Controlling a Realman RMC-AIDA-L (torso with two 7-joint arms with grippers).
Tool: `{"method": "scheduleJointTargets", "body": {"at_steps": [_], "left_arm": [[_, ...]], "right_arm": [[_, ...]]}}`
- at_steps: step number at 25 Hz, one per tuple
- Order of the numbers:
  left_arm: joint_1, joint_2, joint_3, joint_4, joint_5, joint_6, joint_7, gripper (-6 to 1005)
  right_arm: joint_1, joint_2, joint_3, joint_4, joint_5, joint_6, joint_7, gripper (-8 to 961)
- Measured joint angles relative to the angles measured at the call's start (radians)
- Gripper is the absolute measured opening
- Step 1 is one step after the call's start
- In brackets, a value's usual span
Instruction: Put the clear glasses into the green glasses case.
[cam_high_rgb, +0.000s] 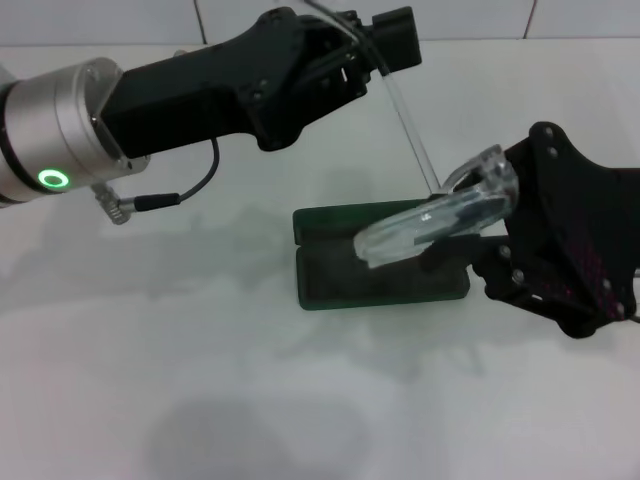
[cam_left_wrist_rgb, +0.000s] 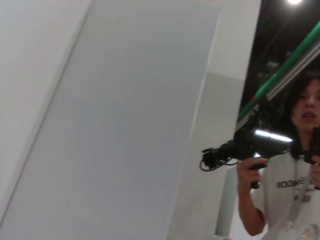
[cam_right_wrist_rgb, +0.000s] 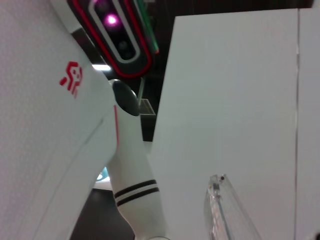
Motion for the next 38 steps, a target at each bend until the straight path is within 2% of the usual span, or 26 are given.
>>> {"method": "scheduleJointTargets", "body": {"at_steps": [12,28,38], "left_arm": [[-0.003,0.000,0.013,0.001,-0.002,0.097,-0.016,109],[-0.002,0.003,0.059,0.001,-0.002,0.103,-0.020,108],[0.001,0.002,0.054,0.001,-0.002,0.111,-0.017,107]], "right_arm": [[-0.015,-0.001,0.015,0.002,0.000,0.024,-0.006,112],[-0.020,-0.001,0.020,0.005,0.000,0.043,-0.006,111],[-0.023,-0.001,0.026,0.005,0.000,0.044,-0.006,110]]}}
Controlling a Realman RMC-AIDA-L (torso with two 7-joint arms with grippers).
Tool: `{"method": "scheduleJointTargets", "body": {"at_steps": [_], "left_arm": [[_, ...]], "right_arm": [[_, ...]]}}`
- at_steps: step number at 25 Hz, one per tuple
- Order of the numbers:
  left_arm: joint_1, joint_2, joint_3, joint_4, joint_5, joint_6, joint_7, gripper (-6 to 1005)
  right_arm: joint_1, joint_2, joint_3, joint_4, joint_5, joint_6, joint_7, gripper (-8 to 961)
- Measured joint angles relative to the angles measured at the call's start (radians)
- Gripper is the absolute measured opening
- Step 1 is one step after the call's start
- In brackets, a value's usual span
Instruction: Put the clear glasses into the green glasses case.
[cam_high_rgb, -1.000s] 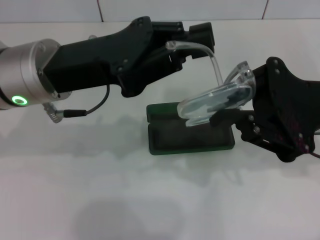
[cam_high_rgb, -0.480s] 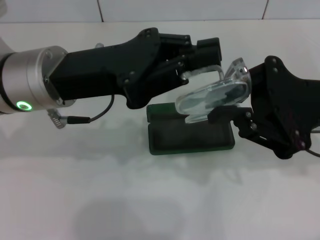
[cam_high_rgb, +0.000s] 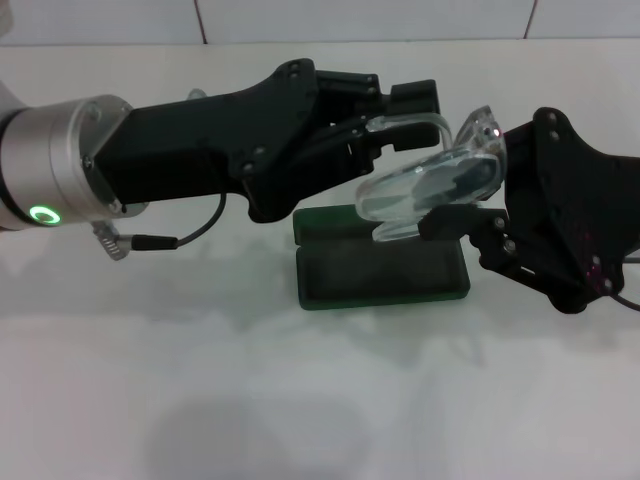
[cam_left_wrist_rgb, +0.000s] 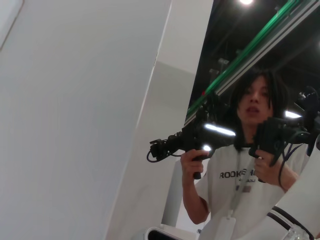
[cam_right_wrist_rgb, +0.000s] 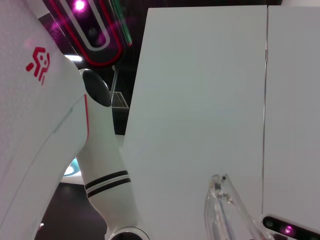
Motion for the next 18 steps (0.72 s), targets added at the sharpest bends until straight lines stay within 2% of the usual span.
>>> {"method": "scheduleJointTargets", "body": {"at_steps": [5,9,12,14,17,18], "left_arm": [[0.006,0.002,-0.026,-0.007,-0.011,-0.007,0.021,107],[0.008,0.016,-0.119,-0.006,0.032,-0.013,0.038,107],[0.015,0.041,-0.206,0.002,0.062,-0.014,0.038,107],[0.031,0.070,-0.251,0.020,0.065,-0.014,0.032,107],[0.059,0.107,-0.303,0.066,0.065,-0.014,0.013,107],[0.069,0.120,-0.326,0.088,0.065,-0.014,-0.002,107]], "right_arm": [[0.000,0.000,0.000,0.000,-0.001,-0.003,0.000,110],[-0.001,0.000,-0.001,0.001,-0.008,0.000,0.007,110],[-0.002,-0.009,-0.001,-0.002,-0.024,0.028,0.073,110],[-0.002,-0.018,0.000,-0.042,-0.081,0.071,0.178,110],[-0.003,-0.029,0.000,-0.157,-0.198,0.126,0.354,110],[-0.005,-0.033,0.001,-0.251,-0.281,0.152,0.475,110]]}}
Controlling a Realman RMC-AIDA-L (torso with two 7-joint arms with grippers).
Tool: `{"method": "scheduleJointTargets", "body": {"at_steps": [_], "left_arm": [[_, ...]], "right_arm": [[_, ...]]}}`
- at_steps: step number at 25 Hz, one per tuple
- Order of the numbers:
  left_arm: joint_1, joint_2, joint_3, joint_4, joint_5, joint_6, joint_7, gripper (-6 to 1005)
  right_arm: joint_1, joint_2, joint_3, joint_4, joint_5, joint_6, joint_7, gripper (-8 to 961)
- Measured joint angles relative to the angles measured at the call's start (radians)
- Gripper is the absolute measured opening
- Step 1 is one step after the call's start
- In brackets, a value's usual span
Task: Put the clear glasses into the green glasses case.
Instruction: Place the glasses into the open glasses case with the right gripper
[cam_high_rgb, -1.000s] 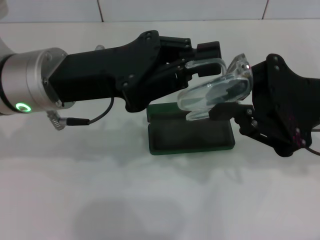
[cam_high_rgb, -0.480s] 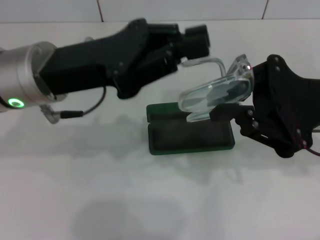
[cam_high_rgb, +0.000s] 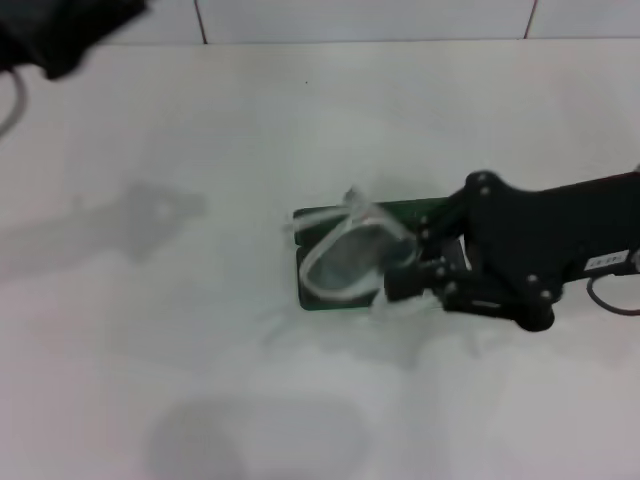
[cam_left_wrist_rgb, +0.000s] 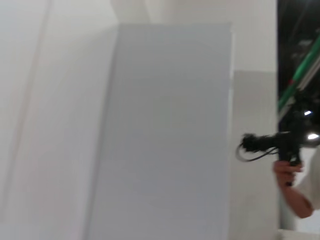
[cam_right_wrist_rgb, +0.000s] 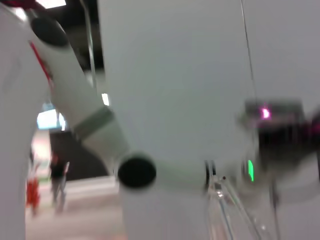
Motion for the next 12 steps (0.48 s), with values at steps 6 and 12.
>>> {"method": "scheduleJointTargets", "body": {"at_steps": [6,12], "left_arm": [[0.043,0.024,-0.072,0.085,-0.008,0.004,-0.052,106],[0.050,0.005,-0.076,0.084,-0.004,0.003,-0.041,106]], "right_arm": [[0.030,-0.002,-0.001,-0.264,-0.261,0.063,0.365,110],[0.243,0.034,-0.048,-0.342,-0.626,0.049,0.706,110]]}}
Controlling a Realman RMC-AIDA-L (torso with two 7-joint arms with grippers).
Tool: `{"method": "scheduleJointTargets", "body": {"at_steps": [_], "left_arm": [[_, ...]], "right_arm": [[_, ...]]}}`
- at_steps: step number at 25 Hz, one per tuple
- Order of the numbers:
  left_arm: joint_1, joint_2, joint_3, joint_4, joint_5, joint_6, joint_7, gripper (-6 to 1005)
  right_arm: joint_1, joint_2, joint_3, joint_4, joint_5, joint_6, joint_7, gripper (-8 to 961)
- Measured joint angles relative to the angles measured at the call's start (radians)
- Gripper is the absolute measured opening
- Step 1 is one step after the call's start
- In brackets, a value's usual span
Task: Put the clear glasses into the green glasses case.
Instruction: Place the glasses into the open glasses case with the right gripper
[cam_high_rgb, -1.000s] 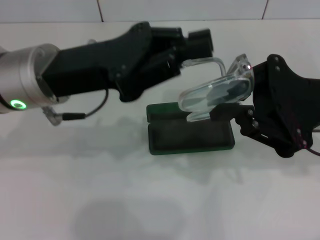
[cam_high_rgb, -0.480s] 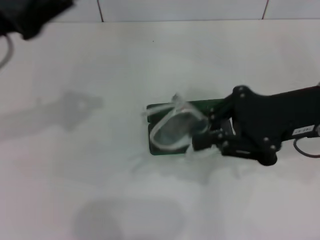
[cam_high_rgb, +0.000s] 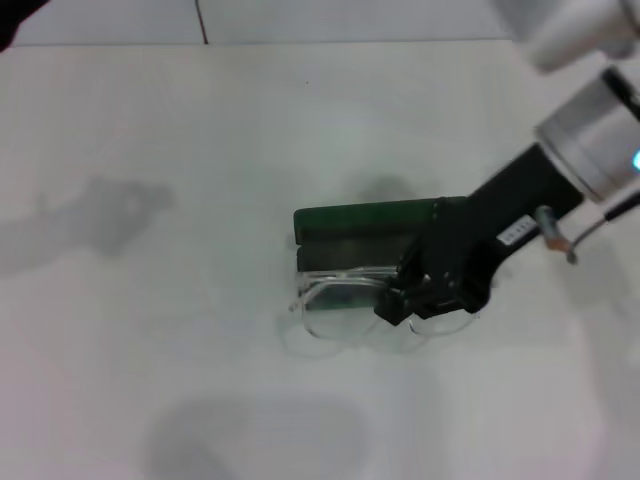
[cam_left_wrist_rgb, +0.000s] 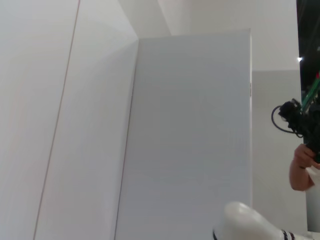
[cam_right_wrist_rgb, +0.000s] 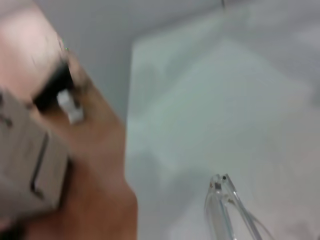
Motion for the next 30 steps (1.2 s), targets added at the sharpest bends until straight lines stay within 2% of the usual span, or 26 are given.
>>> {"method": "scheduleJointTargets", "body": {"at_steps": [5,6,8,14,30], "left_arm": [[-0.007,-0.010,0.004,0.005,0.003,0.001,-0.006,106],[-0.008,-0.010,0.006,0.005,0.003,0.001,-0.009,106],[-0.005,-0.010,0.007,0.005,0.003,0.001,-0.013,106],[0.008,-0.018,0.004,0.000,0.003,0.002,-0.007,105],[0.010,-0.022,0.006,-0.002,0.005,0.001,-0.001,105]], "right_arm": [[0.153,-0.006,-0.046,0.066,-0.138,-0.020,0.106,110],[0.208,-0.001,-0.049,0.116,-0.190,-0.020,0.115,111],[0.224,0.002,-0.058,0.135,-0.210,-0.010,0.116,111],[0.238,0.005,-0.139,0.191,-0.255,0.116,0.123,111],[0.234,0.006,-0.164,0.299,-0.248,0.272,0.090,111]]}}
